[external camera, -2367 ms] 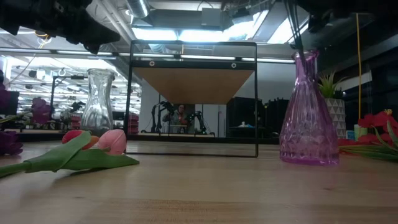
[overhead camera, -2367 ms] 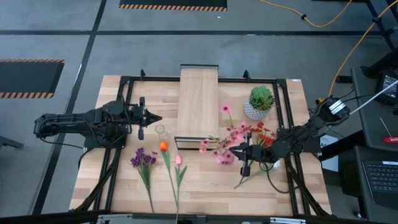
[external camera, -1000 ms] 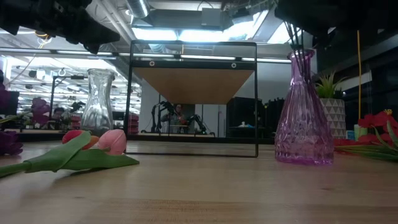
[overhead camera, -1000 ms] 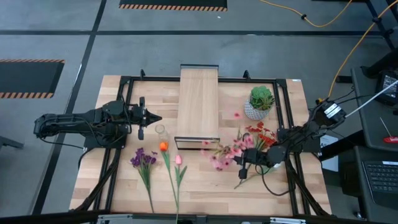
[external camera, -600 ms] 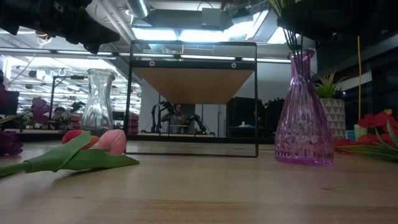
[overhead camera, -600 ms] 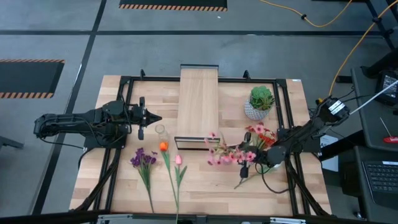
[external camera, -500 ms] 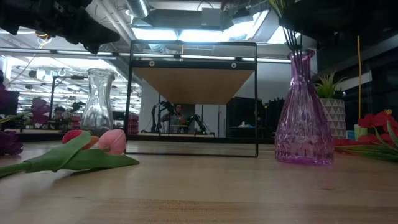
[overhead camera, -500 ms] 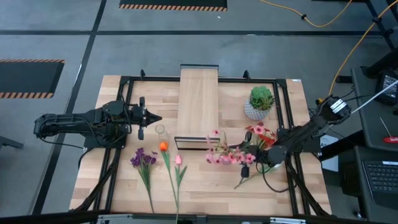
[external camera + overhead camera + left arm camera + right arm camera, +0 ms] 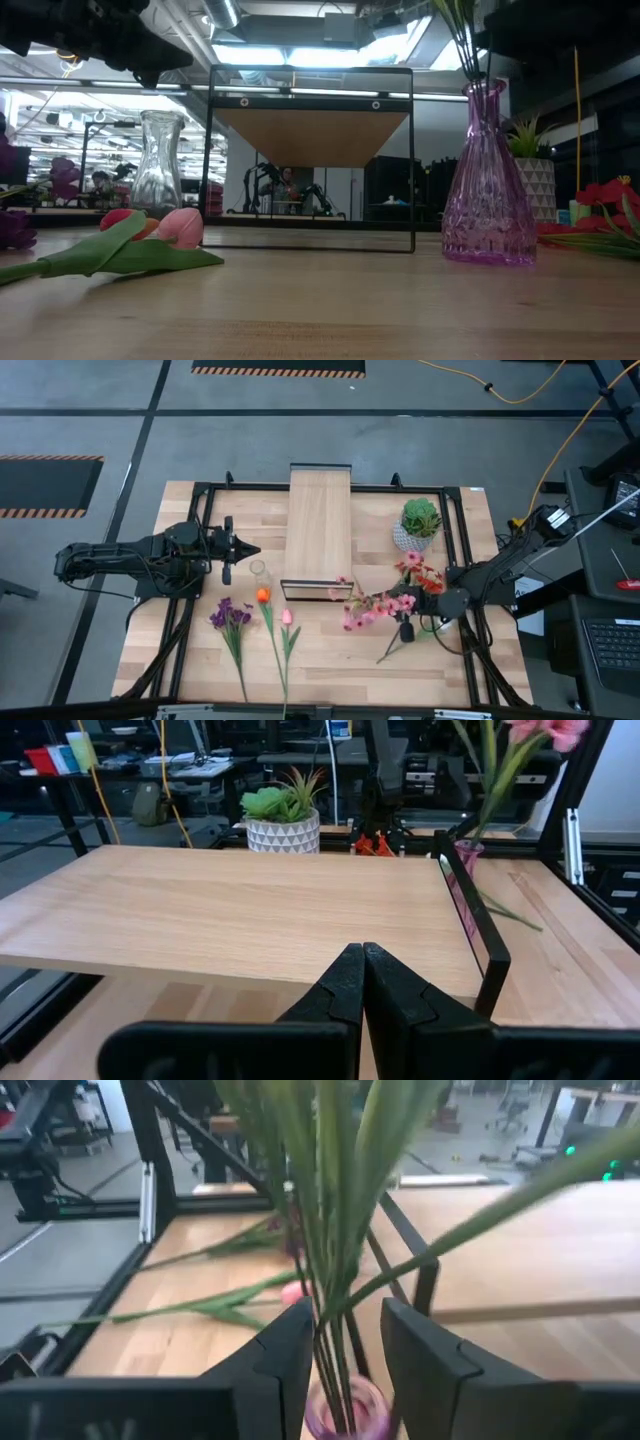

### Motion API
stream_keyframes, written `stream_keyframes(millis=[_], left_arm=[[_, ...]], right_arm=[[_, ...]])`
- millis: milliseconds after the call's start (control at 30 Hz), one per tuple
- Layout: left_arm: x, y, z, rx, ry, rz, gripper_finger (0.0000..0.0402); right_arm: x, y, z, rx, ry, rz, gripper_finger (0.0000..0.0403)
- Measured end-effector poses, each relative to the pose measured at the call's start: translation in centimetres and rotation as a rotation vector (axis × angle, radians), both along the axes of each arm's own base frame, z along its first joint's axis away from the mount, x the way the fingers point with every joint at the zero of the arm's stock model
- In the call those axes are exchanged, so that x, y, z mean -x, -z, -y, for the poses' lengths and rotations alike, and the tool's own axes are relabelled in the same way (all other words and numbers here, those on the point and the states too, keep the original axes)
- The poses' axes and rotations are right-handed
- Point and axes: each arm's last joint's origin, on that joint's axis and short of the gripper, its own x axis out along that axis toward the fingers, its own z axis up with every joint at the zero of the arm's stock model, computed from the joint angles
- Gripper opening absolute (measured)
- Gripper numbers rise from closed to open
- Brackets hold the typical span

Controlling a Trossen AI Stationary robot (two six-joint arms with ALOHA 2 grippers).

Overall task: Pick and place flowers into a vace then onto a shelf
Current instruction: Put the pink flowers into the purple vase, then put the orange flowers into the purple vase

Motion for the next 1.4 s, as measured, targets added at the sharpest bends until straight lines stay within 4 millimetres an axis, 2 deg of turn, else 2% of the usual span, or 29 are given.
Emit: stream_keyframes(millis=[267, 367, 533, 700, 800, 900, 1033, 1167, 1400], left_arm=[[0.0, 0.0, 0.0, -0.001, 0.0, 0.0, 0.0004], [0.0, 0.0, 0.0, -0.002, 0.0, 0.0, 0.0004], [0.0, 0.0, 0.0, -0.002, 0.0, 0.0, 0.0004], [0.0, 0.0, 0.0, -0.002, 0.001, 0.0, 0.0004], [0.0, 0.0, 0.0, -0.002, 0.001, 0.0, 0.0004], [0.0, -0.1, 0.0, -0.003, 0.0, 0.006, 0.0004], [0.0, -0.1, 0.0, -0.004, 0.0, 0.009, 0.0004], [0.0, -0.1, 0.0, -0.011, 0.002, 0.009, 0.0004], [0.0, -0.1, 0.0, -0.1, 0.027, -0.003, 0.0004]], right_arm=[[1.0, -0.7, 0.8, 0.002, 0.004, -0.031, 0.0124], [1.2, -1.3, 0.9, 0.001, 0.021, -0.109, 0.0124], [1.3, -3.4, 1.0, -0.024, 0.086, -0.292, 0.0124], [1.6, -5.8, 1.2, -0.129, 0.177, -0.377, 0.0124], [1.6, -6.0, 1.2, -0.181, 0.23, -0.414, 0.0113], [1.5, -5.2, 1.1, -0.232, 0.292, -0.464, 0.009], [0.6, -4.9, 0.3, -0.324, 0.336, -0.529, 0.0049], [-0.7, -5.3, -0.8, -0.33, 0.356, -0.572, 0.0009], [-2.8, -5.8, -2.6, -0.424, 0.516, -0.685, 0.0011]])
